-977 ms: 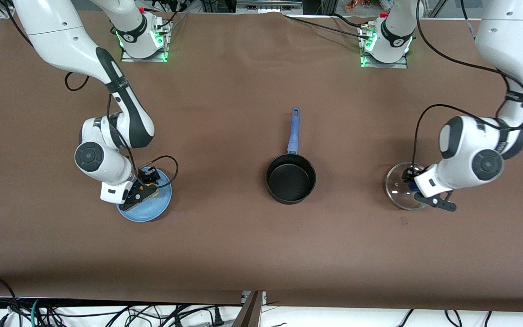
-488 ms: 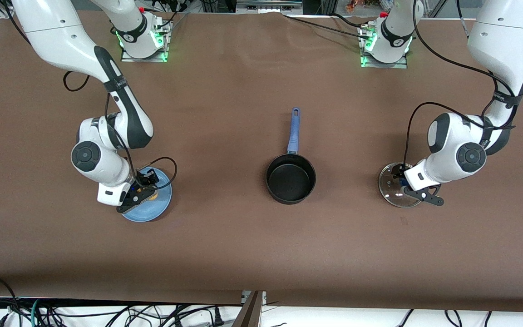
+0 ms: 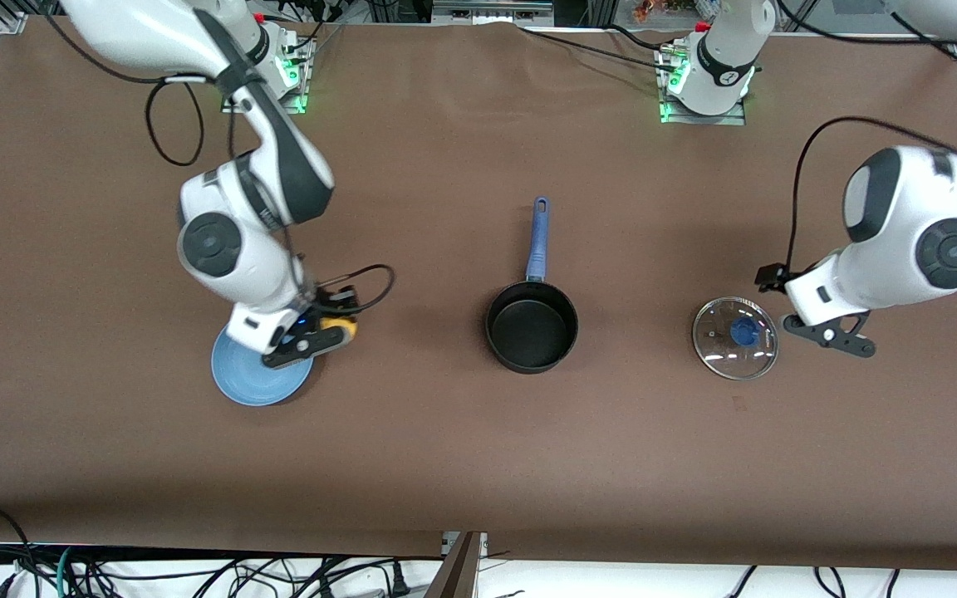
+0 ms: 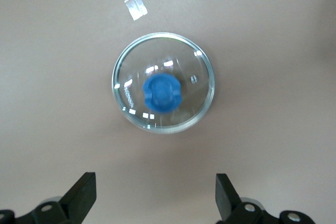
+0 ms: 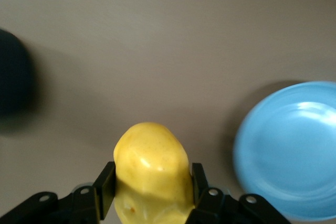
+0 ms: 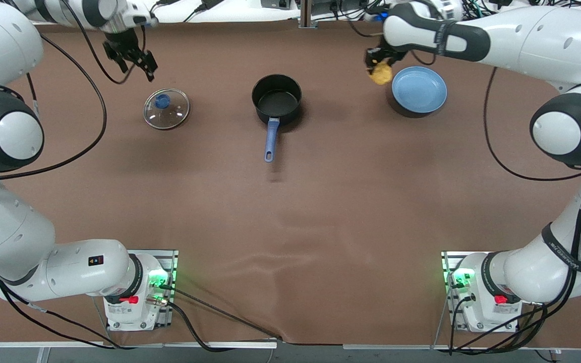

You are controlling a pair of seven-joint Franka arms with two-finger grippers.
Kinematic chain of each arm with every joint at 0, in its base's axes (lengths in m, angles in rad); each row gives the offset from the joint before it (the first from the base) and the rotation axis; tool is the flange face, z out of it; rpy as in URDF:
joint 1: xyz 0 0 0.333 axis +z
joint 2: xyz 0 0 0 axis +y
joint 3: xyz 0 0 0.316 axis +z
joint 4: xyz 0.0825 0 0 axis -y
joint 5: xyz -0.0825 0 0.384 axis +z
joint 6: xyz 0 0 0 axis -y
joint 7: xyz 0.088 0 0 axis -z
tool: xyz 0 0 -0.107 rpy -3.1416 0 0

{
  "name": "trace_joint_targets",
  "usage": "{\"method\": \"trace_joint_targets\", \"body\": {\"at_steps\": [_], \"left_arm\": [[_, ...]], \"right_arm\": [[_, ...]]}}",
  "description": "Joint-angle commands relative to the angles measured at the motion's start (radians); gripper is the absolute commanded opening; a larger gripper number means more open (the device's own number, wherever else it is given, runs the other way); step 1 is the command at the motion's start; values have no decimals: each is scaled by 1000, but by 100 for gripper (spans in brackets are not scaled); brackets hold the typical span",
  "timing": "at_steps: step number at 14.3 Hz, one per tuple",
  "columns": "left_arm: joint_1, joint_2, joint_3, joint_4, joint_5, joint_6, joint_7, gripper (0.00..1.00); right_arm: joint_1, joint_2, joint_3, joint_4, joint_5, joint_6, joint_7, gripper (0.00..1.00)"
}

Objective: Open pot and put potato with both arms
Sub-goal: 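Carry the potato with the right gripper over the pot while the left gripper withdraws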

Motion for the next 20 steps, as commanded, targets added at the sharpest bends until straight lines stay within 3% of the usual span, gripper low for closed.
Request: {"method": "trace_joint_targets", "body": {"at_steps": [1, 4, 6, 8, 10, 11, 18, 19, 20], "left_arm": [[-6, -40, -6, 154, -39, -168, 6, 100], [0, -45, 0, 334, -51, -339, 12, 100], [-37, -88, 70, 338, -80, -329, -1, 100], [-149, -144, 223, 254, -111, -189, -15, 100], [-153, -317, 231, -12, -135, -45, -44, 100], [-156, -377, 228, -86, -143, -15, -93, 100], [-159, -355, 219, -50, -145, -76, -144, 100], [-160, -353, 219, -50, -145, -73, -146, 100], [-161, -353, 219, -48, -145, -73, -146, 100]], "right_arm": [[119, 61, -1, 123, 5, -28, 282, 31], [238, 160, -3, 261, 0, -14, 578, 31], [288, 242, -3, 362, -4, 4, 687, 31], [324, 305, -6, 397, -7, 94, 758, 31], [342, 343, -11, 398, -9, 164, 775, 31], [351, 360, -11, 398, -9, 190, 777, 31], [384, 444, -21, 398, -11, 342, 809, 33], [384, 451, -21, 398, -11, 349, 809, 40], [384, 454, -23, 398, -11, 355, 809, 79]]}}
